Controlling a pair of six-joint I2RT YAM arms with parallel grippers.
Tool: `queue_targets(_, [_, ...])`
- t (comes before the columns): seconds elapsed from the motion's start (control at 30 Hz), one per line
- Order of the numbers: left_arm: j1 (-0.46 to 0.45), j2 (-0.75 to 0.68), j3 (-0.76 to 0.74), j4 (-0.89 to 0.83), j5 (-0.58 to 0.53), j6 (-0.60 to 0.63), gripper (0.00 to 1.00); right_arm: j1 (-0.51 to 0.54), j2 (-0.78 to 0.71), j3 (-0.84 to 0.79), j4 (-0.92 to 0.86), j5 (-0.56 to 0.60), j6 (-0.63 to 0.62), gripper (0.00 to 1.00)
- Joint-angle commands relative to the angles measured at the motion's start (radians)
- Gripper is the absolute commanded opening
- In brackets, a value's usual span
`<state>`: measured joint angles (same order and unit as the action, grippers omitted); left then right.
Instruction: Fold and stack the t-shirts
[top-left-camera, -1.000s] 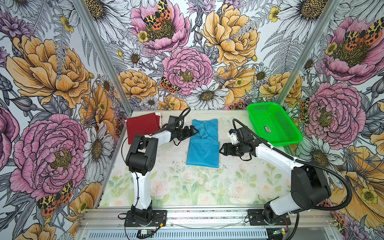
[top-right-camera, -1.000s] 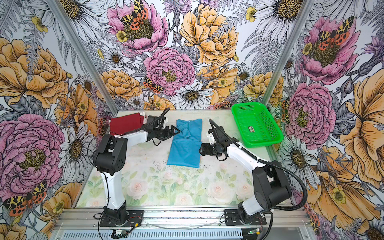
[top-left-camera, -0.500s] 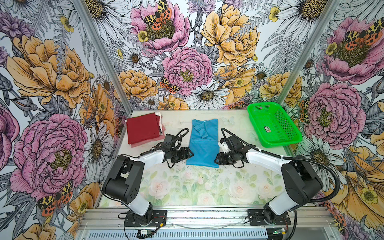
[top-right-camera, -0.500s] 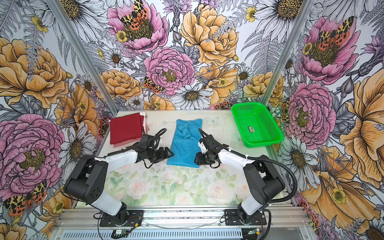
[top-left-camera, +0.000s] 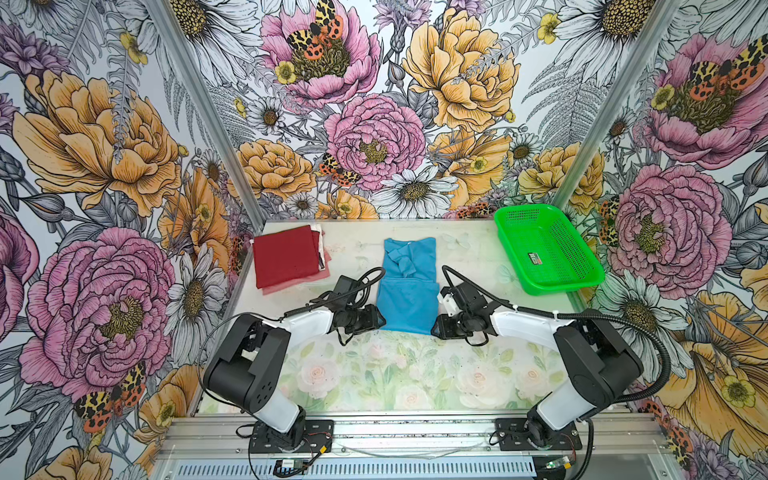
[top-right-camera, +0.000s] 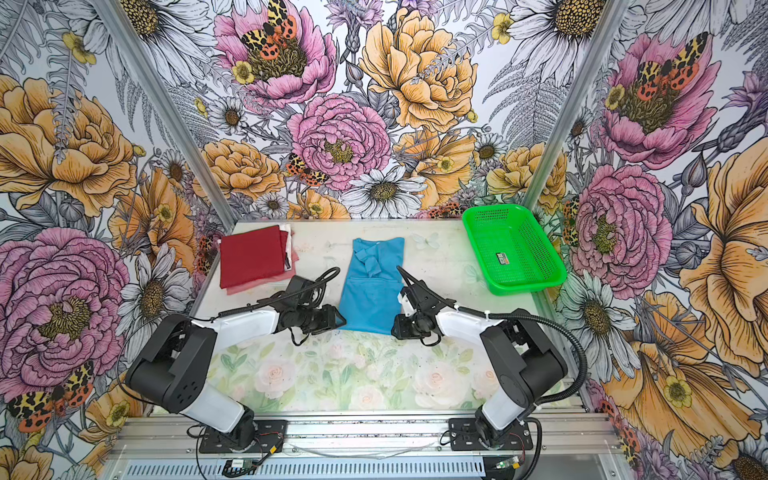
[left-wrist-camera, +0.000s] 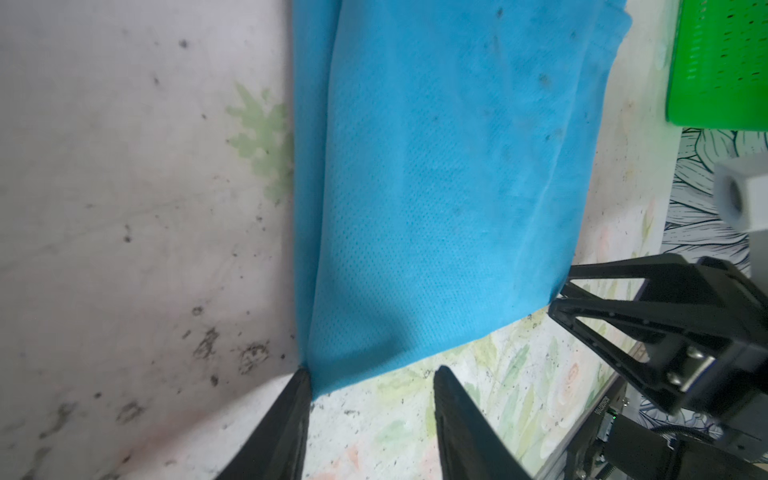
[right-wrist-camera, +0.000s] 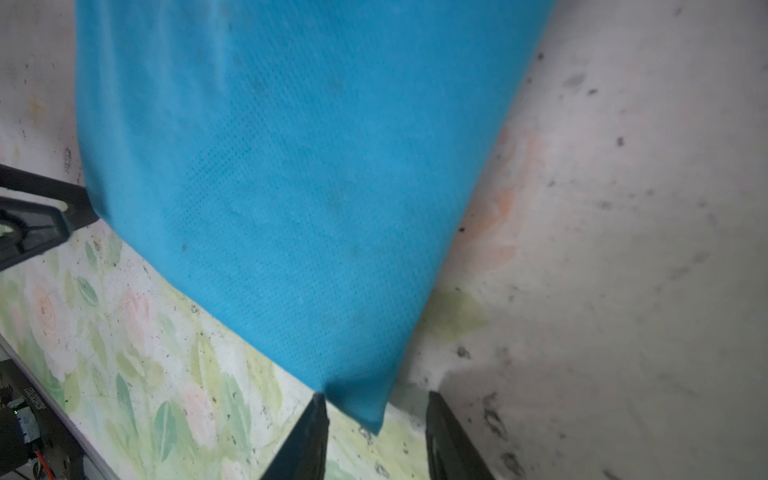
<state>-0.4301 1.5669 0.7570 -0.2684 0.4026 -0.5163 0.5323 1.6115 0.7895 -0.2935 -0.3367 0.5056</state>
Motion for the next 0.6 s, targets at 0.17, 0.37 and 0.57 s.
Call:
queue_targets(0.17, [-0.010, 0.010, -0.036, 0.047, -0.020, 0.014, 0.08, 0.012, 0.039, -0.018, 0.075, -0.012, 0.010, 0.28])
queue_targets(0.37, [-0.026, -0.034, -0.077, 0.046, -0.028, 0.000, 0.00, 0.014, 0.044, -0.034, 0.093, -0.020, 0.027, 0.00])
queue_targets(0.57, [-0.083, -0.129, -0.143, 0.003, -0.084, -0.031, 0.00, 0.038, -0.040, -0.095, 0.076, -0.060, 0.033, 0.00])
